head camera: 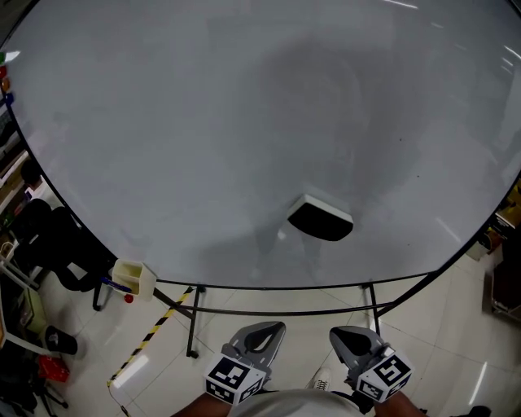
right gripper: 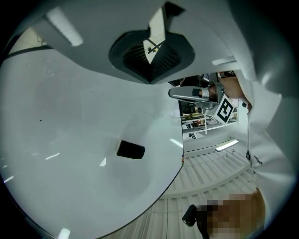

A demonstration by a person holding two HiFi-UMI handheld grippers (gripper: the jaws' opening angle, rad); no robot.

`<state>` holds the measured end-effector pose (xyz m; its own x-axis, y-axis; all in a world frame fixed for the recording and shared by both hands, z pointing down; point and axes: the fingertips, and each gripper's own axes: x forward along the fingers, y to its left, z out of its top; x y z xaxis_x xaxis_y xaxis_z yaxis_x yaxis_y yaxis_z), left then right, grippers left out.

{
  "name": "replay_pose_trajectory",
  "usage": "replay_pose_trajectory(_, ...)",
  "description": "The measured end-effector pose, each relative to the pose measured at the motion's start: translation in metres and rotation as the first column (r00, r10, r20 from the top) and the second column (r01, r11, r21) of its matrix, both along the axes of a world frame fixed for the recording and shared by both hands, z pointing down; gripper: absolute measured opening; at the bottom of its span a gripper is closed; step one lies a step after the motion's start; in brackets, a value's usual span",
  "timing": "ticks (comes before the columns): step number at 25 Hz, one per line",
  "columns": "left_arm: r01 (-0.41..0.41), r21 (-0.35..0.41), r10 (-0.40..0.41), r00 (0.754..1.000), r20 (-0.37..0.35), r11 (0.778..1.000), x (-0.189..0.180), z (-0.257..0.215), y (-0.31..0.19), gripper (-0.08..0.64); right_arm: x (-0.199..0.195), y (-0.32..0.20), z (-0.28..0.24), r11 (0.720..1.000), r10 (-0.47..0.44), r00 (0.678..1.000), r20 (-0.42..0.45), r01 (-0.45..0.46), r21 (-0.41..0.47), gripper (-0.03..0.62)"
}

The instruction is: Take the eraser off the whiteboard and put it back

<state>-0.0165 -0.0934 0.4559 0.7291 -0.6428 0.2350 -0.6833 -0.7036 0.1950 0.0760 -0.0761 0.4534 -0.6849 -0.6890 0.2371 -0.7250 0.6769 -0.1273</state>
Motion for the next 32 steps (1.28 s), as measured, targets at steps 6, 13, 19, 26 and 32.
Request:
replay_pose_trajectory(6, 0.015, 0.005, -0.015, 1.000, 0.000, 1.000, -0.002, -0.001, 0.000, 0.016, 0.000, -0.009, -0.011, 0.999, -0.004, 1.000, -0.025, 0.005, 0.046, 0.002)
replay_pose_trajectory(13, 0.013, 0.009, -0.013, 1.000, 0.006, 1.000, -0.003, -0.002, 0.000, 0.017, -0.014, -0.032, -0.067, 0.953, 0.000, 0.987, -0.162, 0.050, 0.299, 0.020)
replay_pose_trajectory(19, 0.000, 0.019, -0.001, 1.000, 0.005, 1.000, -0.001, -0.006, 0.001, 0.017, -0.034, -0.043, -0.106, 0.897, 0.022, 0.978, -0.208, 0.073, 0.437, 0.029)
replay_pose_trajectory(26, 0.001, 0.034, -0.001, 1.000, 0.003, 0.999, -0.004, -0.010, -0.004, 0.016, -0.034, -0.062, -0.135, 0.856, 0.090, 0.967, -0.238, 0.047, 0.515, 0.031)
replay_pose_trajectory(32, -0.004, 0.022, 0.003, 1.000, 0.018, 1.000, -0.007, -0.006, -0.004, 0.017, -0.031, -0.076, -0.134, 0.851, 0.179, 0.905, -0.387, 0.055, 0.522, 0.121)
